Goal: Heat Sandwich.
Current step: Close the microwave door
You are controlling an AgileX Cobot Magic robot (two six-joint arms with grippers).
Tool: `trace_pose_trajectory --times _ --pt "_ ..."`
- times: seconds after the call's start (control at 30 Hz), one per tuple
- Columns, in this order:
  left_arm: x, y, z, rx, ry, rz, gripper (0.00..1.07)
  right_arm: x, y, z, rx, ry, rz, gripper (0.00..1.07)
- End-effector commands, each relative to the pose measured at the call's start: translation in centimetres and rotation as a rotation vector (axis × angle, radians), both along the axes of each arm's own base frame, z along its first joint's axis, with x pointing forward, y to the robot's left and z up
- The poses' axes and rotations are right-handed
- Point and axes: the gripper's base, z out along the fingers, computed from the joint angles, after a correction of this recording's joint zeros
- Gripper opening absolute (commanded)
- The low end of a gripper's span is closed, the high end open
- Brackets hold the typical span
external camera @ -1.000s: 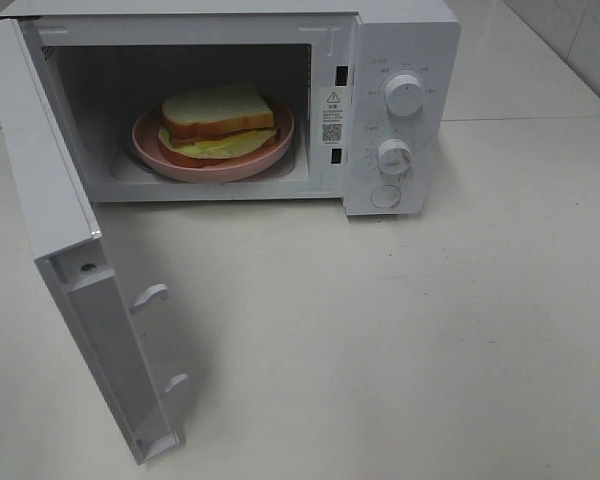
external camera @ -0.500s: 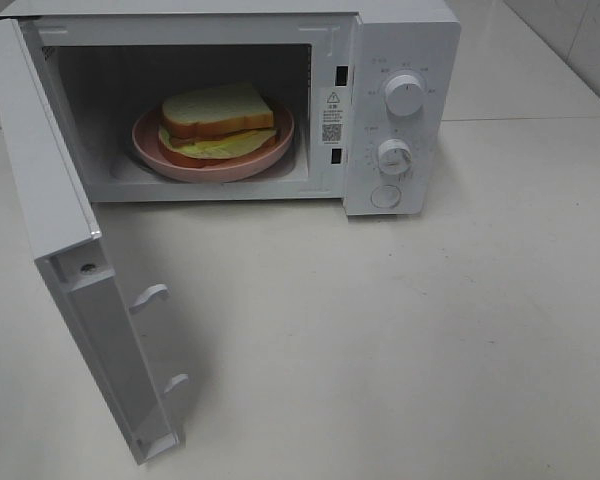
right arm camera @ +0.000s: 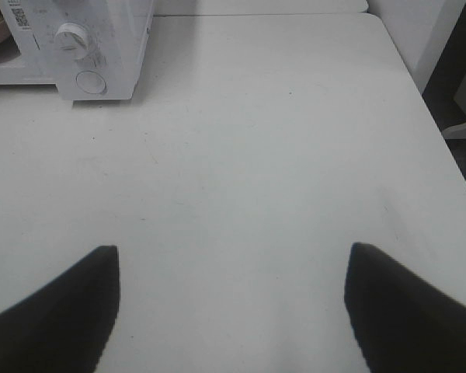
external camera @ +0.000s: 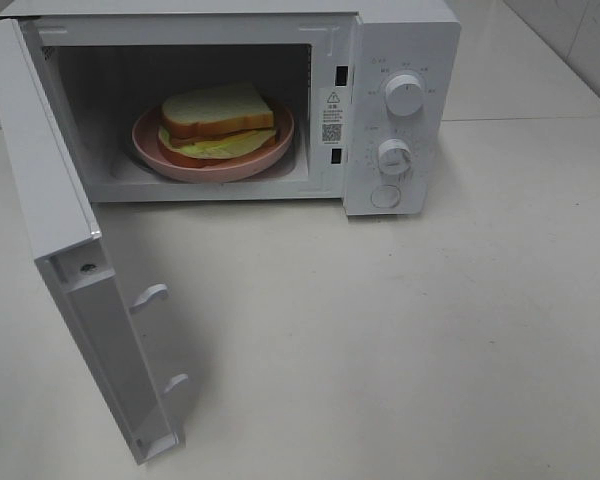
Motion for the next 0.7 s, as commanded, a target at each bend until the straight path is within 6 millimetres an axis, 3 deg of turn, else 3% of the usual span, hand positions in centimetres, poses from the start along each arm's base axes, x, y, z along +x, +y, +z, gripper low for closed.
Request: trace_pose_trajectory --times 0.03,0.5,0.7 --pt "-0.2 -0.1 0.0 -0.007 -0.023 -0.007 0.97 -0.3 0.0 0.0 -0.005 -0.036 -0.003 0.76" --pt "-0.3 -0.1 0.1 -0.011 -0.03 -0.008 0.97 -0.3 0.0 0.0 -0.005 -0.036 -0.003 0.76" --pt "-0.1 0.0 1.9 -0.003 -0.091 0.003 0.97 -0.3 0.0 0.0 -0.005 -0.036 -0.003 0.76"
